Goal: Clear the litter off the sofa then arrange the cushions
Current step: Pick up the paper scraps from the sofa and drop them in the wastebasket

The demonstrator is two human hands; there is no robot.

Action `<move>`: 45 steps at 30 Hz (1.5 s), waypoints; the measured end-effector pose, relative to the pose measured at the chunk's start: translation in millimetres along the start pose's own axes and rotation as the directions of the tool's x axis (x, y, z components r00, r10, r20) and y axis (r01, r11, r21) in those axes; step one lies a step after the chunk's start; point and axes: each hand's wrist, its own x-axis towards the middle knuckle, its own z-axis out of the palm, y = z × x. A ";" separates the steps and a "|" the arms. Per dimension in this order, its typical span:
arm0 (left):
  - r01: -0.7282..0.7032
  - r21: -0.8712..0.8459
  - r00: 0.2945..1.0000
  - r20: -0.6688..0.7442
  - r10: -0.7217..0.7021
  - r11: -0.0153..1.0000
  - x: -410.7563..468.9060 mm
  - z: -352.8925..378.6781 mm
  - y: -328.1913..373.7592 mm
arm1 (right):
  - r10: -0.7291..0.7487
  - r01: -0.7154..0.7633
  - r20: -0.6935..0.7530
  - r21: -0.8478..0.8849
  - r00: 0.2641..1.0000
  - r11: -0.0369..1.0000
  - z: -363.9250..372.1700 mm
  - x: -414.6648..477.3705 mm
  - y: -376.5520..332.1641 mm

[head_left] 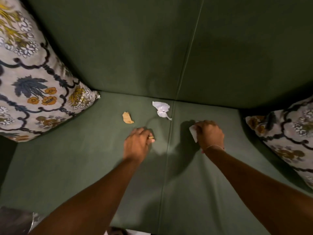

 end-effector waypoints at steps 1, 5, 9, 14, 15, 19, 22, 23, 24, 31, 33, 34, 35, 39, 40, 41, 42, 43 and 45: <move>0.045 0.008 0.998 -0.037 -0.044 0.999 4.5 -9.2 -8.6 | -0.050 0.050 -0.019 0.031 0.999 0.998 0.4 4.2 -12.0; 0.226 0.027 0.965 -0.144 -0.220 0.974 29.1 -37.4 -41.7 | -0.176 0.176 -0.008 0.084 0.984 0.981 14.3 36.8 -70.0; 0.204 0.058 0.974 -0.112 -0.197 0.977 49.2 -39.4 -53.7 | -0.266 0.258 0.094 0.092 0.959 0.962 41.9 63.2 -114.9; 0.152 0.051 0.987 -0.067 -0.149 0.987 58.6 -21.0 -63.7 | -0.289 0.303 0.163 -0.066 0.943 0.951 67.0 67.8 -118.0; 0.122 0.055 0.990 -0.075 -0.117 0.991 57.6 -19.2 -66.0 | -0.318 0.337 0.174 -0.094 0.932 0.937 68.7 66.1 -119.3; 0.109 -0.022 0.989 -0.096 -0.111 0.994 45.9 -20.9 -67.7 | -0.206 0.220 0.188 -0.057 0.960 0.974 70.0 49.0 -119.2; 0.177 -0.125 0.978 -0.091 -0.189 0.976 25.6 -22.3 -73.1 | 0.095 -0.133 0.157 0.249 0.983 0.959 66.3 23.6 -120.0; 0.199 -0.148 0.973 -0.087 -0.213 0.969 15.9 -23.5 -78.8 | 0.163 -0.211 0.164 0.338 0.973 0.917 67.9 13.0 -124.2; 0.226 -0.176 0.967 -0.079 -0.243 0.958 5.0 -26.1 -87.4 | 0.203 -0.254 0.167 0.393 0.965 0.884 71.1 1.9 -129.1; 0.459 -0.440 0.869 0.041 -0.493 0.772 -100.7 -57.3 -175.6 | 0.326 -0.489 0.372 0.548 0.869 0.679 126.8 -103.2 -204.3; 0.511 -0.496 0.823 0.048 -0.565 0.702 -138.3 -62.7 -206.2 | 0.314 -0.497 0.409 0.496 0.857 0.711 146.1 -133.9 -235.9; 0.531 -0.511 0.800 0.037 -0.599 0.677 -160.9 -65.7 -225.7 | 0.289 -0.483 0.433 0.455 0.854 0.748 157.9 -151.5 -254.3; 0.544 -0.517 0.776 0.011 -0.630 0.661 -183.6 -68.2 -248.3 | 0.251 -0.455 0.457 0.418 0.853 0.787 170.0 -171.1 -274.7; 0.641 -0.478 0.675 -0.022 -0.738 0.601 -276.4 -77.5 -336.5 | 0.186 -0.395 0.503 0.348 0.844 0.851 216.6 -254.1 -353.2; 0.669 -0.488 0.636 -0.014 -0.772 0.560 -296.4 -77.6 -355.0 | 0.175 -0.394 0.500 0.374 0.848 0.839 226.5 -273.6 -369.1; 0.707 -0.502 0.579 0.005 -0.815 0.499 -318.1 -78.1 -376.2 | 0.148 -0.380 0.499 0.403 0.854 0.833 238.8 -293.9 -386.9; 0.749 -0.504 0.512 0.028 -0.858 0.430 -338.0 -79.3 -397.3 | 0.106 -0.348 0.501 0.421 0.859 0.838 252.0 -312.8 -404.0; 0.781 -0.497 0.455 0.039 -0.890 0.378 -355.4 -79.0 -418.5 | 0.065 -0.320 0.512 0.428 0.857 0.845 265.8 -329.6 -419.4; 0.828 -0.448 0.397 0.042 -0.917 0.338 -382.3 -76.1 -457.0 | 0.020 -0.291 0.549 0.412 0.836 0.863 291.1 -354.6 -450.0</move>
